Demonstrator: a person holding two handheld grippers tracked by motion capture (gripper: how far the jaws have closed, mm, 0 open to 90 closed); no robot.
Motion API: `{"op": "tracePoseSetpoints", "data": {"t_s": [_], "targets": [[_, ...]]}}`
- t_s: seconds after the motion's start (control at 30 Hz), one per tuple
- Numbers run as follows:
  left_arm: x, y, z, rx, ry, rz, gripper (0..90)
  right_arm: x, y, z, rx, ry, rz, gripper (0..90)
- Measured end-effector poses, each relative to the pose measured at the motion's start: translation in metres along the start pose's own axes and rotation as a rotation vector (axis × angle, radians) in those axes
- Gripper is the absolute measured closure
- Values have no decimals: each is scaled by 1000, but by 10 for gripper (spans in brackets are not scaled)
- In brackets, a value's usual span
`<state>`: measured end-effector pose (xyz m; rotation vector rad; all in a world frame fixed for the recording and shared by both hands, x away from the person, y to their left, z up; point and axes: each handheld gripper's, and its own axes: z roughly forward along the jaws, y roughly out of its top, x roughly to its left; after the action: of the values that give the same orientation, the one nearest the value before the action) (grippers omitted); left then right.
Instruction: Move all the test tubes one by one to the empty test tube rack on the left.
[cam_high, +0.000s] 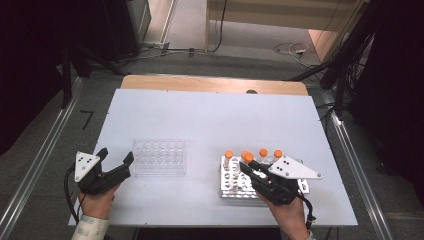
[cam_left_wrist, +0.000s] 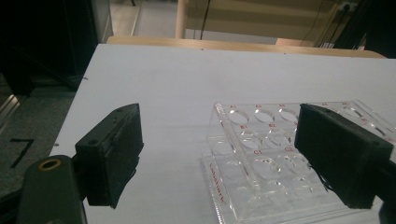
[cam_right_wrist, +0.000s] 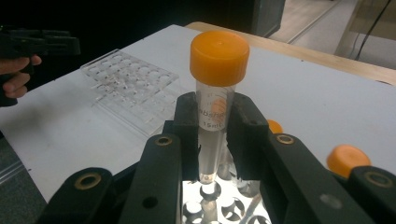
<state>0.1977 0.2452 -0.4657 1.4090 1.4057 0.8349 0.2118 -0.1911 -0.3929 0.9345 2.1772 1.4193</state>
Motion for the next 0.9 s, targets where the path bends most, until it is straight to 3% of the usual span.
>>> {"op": "tracePoseSetpoints", "data": {"t_s": [0.53,0.7,0.9], "targets": [[-19,11,-2,-13,-101,33,153,29,9,35,34,87,-56,727],[-26,15,3,-23,-144,39,182,39,11,51,50,112,-71,728],[-45,20,17,-3,-204,84,186,44,11,64,71,126,-81,727]]}}
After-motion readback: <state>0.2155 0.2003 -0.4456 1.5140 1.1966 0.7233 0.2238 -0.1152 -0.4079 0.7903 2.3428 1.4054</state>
